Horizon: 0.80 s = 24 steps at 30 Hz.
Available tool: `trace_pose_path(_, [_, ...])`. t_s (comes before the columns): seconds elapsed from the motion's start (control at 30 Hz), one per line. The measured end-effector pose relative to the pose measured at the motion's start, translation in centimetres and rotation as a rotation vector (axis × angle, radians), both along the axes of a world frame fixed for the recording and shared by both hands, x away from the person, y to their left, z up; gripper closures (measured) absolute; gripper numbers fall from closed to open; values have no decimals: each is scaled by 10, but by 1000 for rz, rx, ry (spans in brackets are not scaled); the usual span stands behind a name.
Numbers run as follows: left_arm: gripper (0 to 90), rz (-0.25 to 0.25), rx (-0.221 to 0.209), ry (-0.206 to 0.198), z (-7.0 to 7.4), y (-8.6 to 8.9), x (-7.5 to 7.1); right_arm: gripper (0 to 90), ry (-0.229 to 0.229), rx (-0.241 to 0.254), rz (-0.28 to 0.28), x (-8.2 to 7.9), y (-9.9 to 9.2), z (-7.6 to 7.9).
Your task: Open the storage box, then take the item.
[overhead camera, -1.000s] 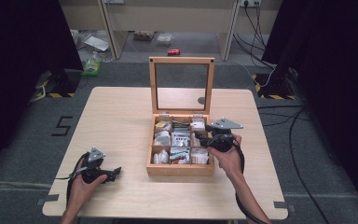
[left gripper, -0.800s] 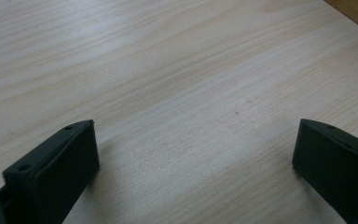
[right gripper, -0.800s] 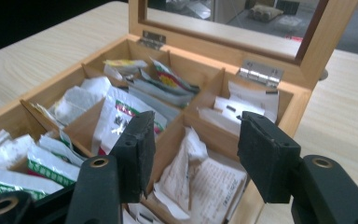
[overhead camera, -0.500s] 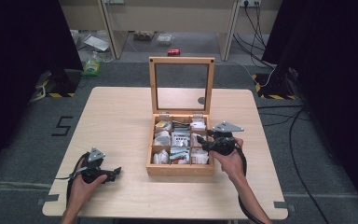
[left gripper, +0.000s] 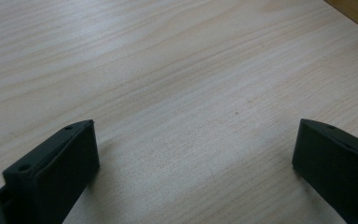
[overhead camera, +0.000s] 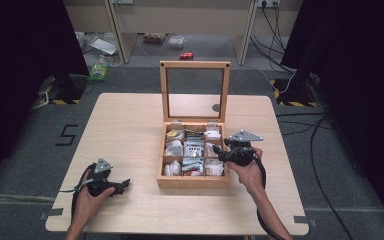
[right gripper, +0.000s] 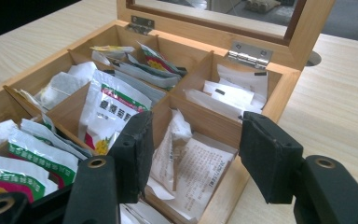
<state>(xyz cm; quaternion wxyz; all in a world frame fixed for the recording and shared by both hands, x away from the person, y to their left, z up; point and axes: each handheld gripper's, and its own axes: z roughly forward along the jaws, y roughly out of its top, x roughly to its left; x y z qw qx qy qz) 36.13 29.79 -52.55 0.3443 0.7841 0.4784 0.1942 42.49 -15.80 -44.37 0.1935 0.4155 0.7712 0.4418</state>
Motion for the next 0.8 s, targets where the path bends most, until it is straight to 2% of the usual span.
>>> trace_pose_path(0.3, [0, 0, 0, 0, 0, 0, 0, 455, -15, -7, -8, 0, -2, 3])
trace_pose_path(0.8, [0, -1, 2, 0, 0, 0, 0, 502, 12, -61, 18, 7, 8, -6])
